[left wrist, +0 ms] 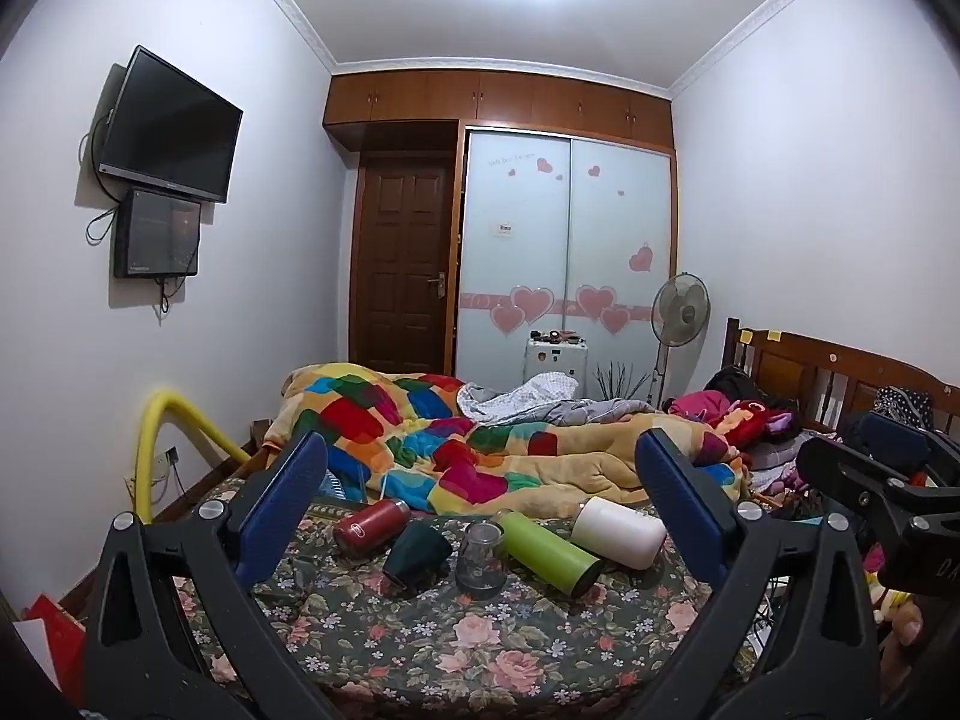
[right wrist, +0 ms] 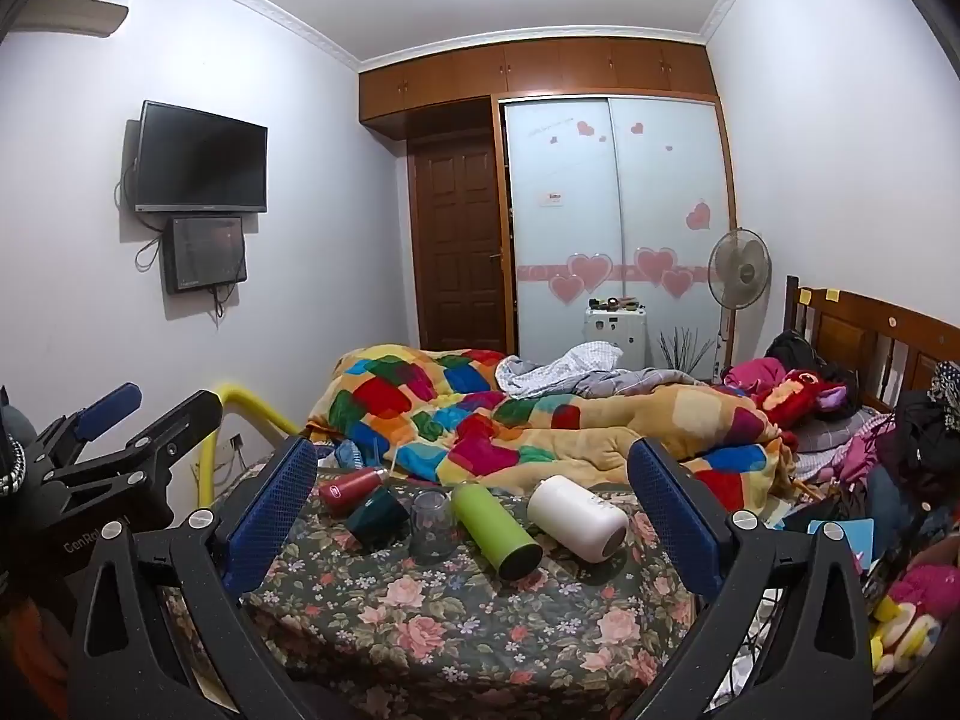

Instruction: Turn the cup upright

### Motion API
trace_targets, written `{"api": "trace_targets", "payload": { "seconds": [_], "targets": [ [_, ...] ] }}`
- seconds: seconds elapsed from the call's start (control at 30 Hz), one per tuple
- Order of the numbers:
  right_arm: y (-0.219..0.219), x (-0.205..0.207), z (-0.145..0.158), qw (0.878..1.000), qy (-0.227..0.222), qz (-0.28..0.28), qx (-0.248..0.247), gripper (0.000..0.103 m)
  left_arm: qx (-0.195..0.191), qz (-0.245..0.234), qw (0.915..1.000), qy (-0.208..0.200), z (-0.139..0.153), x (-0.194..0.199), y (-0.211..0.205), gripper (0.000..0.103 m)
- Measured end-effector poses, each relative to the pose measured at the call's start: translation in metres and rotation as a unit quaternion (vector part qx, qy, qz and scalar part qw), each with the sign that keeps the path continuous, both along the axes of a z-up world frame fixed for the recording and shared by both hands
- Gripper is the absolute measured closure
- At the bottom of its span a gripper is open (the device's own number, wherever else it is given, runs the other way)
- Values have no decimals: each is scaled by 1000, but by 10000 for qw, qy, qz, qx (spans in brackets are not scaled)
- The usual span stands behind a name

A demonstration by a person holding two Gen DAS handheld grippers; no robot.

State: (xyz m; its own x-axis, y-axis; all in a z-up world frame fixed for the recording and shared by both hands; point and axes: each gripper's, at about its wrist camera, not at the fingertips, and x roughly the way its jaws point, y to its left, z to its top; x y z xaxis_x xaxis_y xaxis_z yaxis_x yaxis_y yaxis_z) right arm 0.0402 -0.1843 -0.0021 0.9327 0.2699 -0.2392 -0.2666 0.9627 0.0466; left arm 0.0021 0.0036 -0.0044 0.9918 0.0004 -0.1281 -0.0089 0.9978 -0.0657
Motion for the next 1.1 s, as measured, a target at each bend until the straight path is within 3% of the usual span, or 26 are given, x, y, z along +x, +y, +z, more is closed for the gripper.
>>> {"api": "trace_targets", "payload": {
  "seconds": [1.1],
  "targets": [
    [-2,-2,7,9999,-84,-41,36,0,52,26,10000,-10,0,2,-4,0]
  ]
}}
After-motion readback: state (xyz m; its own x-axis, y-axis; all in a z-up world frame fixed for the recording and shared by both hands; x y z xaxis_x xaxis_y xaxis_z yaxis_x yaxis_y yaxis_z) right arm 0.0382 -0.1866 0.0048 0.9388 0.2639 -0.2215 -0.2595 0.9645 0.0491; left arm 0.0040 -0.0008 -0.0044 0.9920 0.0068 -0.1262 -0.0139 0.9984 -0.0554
